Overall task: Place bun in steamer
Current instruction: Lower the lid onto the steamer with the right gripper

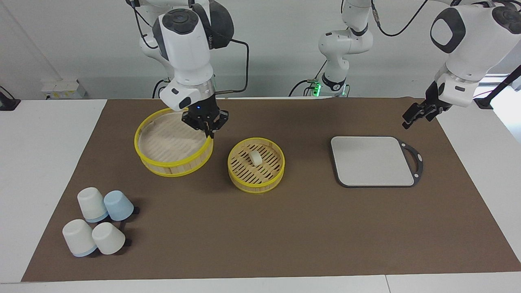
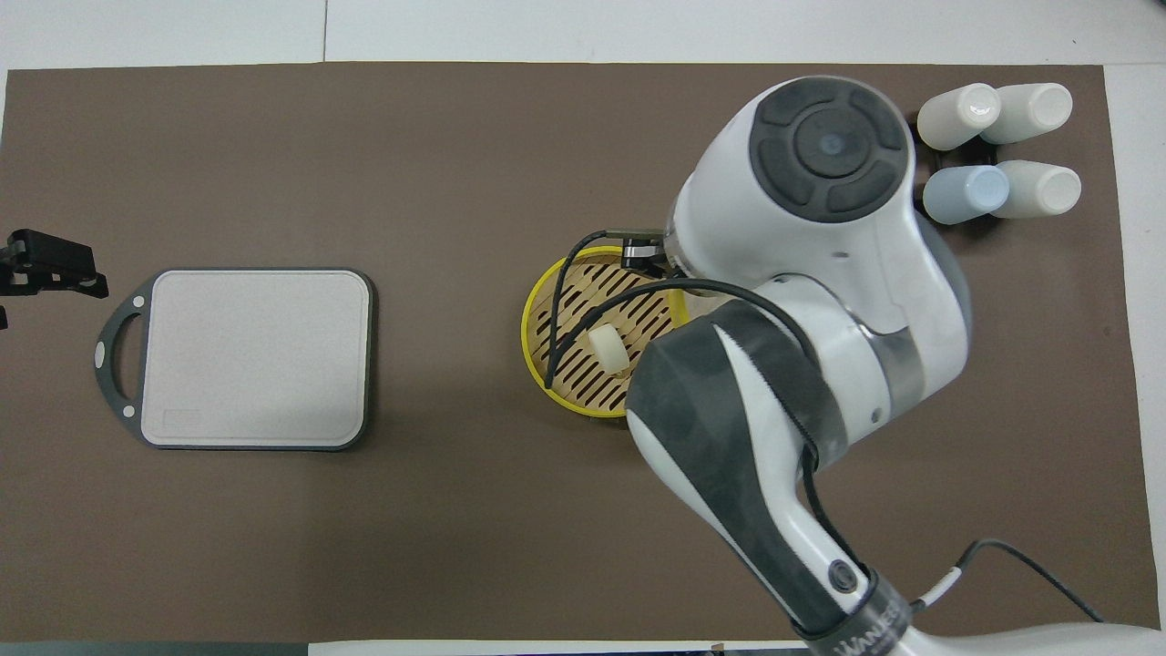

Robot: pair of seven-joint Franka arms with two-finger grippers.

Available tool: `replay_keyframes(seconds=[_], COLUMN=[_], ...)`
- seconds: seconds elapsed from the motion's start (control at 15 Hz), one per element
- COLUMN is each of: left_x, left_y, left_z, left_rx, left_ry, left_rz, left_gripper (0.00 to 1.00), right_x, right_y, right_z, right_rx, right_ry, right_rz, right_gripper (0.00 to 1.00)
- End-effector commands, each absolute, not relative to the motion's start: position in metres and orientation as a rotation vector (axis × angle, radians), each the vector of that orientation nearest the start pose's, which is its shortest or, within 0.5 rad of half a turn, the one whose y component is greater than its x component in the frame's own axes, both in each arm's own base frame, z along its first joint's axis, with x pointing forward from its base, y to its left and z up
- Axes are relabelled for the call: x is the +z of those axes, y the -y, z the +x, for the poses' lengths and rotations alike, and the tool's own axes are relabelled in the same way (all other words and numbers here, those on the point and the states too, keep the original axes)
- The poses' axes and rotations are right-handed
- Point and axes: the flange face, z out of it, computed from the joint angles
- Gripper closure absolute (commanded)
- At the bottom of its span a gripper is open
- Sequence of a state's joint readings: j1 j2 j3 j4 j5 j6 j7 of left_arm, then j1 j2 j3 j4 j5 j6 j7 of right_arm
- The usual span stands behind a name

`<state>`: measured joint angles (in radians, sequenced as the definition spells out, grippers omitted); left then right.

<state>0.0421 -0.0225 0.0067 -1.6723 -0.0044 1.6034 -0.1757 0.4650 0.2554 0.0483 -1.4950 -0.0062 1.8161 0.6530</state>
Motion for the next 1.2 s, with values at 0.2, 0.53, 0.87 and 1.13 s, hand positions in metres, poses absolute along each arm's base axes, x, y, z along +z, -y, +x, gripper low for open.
replay_keyframes(seconds=[0.2, 0.53, 0.87, 1.13], left_x=[0.589, 0.603, 0.602, 0.596], left_y=[-0.007, -0.014, -0.02, -0.009], left_z=[0.52, 0.535, 0.533, 0.532], left_rx=[0.123, 0.066, 0.078, 0.088], left_ry=[0.262, 0.24, 0.25, 0.219], left_rz=[-3.106, -3.141, -3.142, -3.144], left_gripper=[0.0, 0.0, 0.0, 0.0], right_x=[0.51, 0.482, 0.457, 0.45], right_y=[-0.38, -0.423, -0.452, -0.461], right_z=[0.549, 0.57, 0.561, 0.553], right_rx=[-0.087, -0.132, -0.135, -0.128], right_ry=[-0.368, -0.399, -0.407, -0.385], right_rz=[-3.052, -3.036, -3.029, -3.03], right_gripper=[1.0, 1.0, 1.0, 1.0])
